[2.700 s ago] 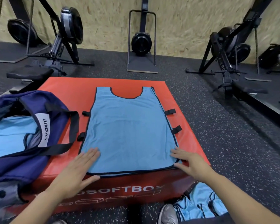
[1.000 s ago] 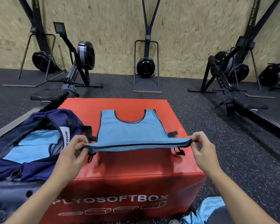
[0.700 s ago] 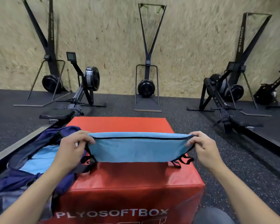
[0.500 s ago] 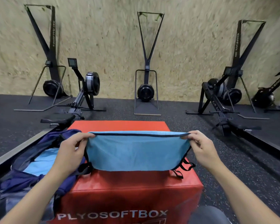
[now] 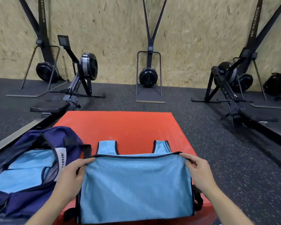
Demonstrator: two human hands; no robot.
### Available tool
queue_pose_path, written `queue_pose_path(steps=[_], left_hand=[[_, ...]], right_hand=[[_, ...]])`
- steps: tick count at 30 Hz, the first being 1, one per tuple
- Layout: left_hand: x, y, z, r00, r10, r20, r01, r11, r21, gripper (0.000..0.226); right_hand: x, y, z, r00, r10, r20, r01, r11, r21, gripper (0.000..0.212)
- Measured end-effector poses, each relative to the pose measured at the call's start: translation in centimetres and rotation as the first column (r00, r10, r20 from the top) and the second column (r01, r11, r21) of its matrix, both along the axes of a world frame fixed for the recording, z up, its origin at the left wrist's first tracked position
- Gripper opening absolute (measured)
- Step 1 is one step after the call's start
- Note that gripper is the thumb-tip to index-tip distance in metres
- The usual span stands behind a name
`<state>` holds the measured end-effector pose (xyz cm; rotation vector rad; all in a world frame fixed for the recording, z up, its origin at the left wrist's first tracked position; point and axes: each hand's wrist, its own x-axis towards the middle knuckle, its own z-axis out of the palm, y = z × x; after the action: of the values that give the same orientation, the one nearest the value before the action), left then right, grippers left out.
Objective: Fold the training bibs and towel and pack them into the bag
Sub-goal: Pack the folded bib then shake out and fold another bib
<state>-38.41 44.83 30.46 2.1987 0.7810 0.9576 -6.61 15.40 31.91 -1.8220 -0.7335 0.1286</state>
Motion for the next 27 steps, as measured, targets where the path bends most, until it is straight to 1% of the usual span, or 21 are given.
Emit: queue_pose_path(steps=[3, 8, 11, 13, 15, 17, 18, 20, 22, 23, 24, 25, 26, 27], left_hand=[[2.6, 2.6, -1.2, 0.998, 0.035, -0.060, -0.036, 0.999, -0.030, 0.052], [8.4, 8.3, -1.3, 0.991, 0.090, -0.094, -0.092, 0.996, -0.011, 0.047], [11.2, 10.9, -2.3, 0.979, 0.105, -0.177, -0.107, 0.994, 0.001, 0.040], [12.4, 11.6, -3.7, 0.957, 0.104, -0.272, -0.106, 0.994, 0.005, 0.035], [12.9, 12.1, -5.4, 0.928, 0.135, -0.348, -0.134, 0.991, 0.027, 0.034], [13.2, 12.4, -6.3, 0.910, 0.185, -0.370, -0.173, 0.983, 0.066, 0.038], [13.4, 12.5, -6.5, 0.914, 0.193, -0.357, -0.172, 0.981, 0.092, 0.039], [13.8, 12.6, -6.6, 0.924, 0.194, -0.328, -0.163, 0.979, 0.120, 0.039], [13.8, 13.2, -6.9, 0.913, 0.198, -0.355, -0.165, 0.979, 0.123, 0.039], [13.7, 13.6, -7.0, 0.899, 0.206, -0.387, -0.171, 0.978, 0.124, 0.038], [13.6, 13.8, -7.0, 0.878, 0.226, -0.421, -0.175, 0.972, 0.157, 0.037], [13.6, 13.8, -6.9, 0.859, 0.261, -0.441, -0.167, 0.956, 0.240, 0.036], [14.0, 13.3, -6.8, 0.853, 0.285, -0.437, -0.134, 0.929, 0.345, 0.035], [14.5, 12.5, -6.8, 0.867, 0.276, -0.415, -0.077, 0.897, 0.436, 0.036]], right_hand=[[2.8, 2.7, -0.9, 1.000, 0.001, 0.008, 0.000, 0.999, -0.054, 0.039], [8.5, 8.9, -0.5, 0.999, -0.004, 0.037, 0.007, 0.994, -0.106, 0.037], [11.5, 12.5, -1.6, 0.999, -0.014, 0.042, 0.020, 0.988, -0.152, 0.033], [12.7, 14.0, -3.4, 1.000, 0.006, 0.019, -0.001, 0.972, -0.234, 0.034], [13.1, 14.7, -5.8, 0.999, 0.045, -0.003, -0.043, 0.936, -0.348, 0.041], [13.3, 14.9, -7.4, 0.997, 0.055, 0.047, -0.029, 0.901, -0.433, 0.045], [13.5, 15.0, -7.7, 0.996, 0.034, 0.084, 0.005, 0.902, -0.432, 0.045], [13.9, 15.5, -7.7, 0.992, -0.019, 0.123, 0.064, 0.925, -0.375, 0.046], [14.3, 16.0, -7.4, 0.993, -0.033, 0.116, 0.074, 0.929, -0.364, 0.046], [14.4, 16.2, -7.4, 0.993, -0.025, 0.111, 0.068, 0.916, -0.394, 0.046], [14.5, 16.3, -7.3, 0.992, -0.012, 0.126, 0.067, 0.893, -0.444, 0.047], [14.5, 16.5, -7.1, 0.982, 0.000, 0.189, 0.097, 0.857, -0.507, 0.048], [14.0, 16.9, -6.9, 0.957, 0.018, 0.290, 0.149, 0.827, -0.542, 0.050], [13.1, 17.5, -6.6, 0.916, 0.051, 0.398, 0.183, 0.830, -0.527, 0.051]])
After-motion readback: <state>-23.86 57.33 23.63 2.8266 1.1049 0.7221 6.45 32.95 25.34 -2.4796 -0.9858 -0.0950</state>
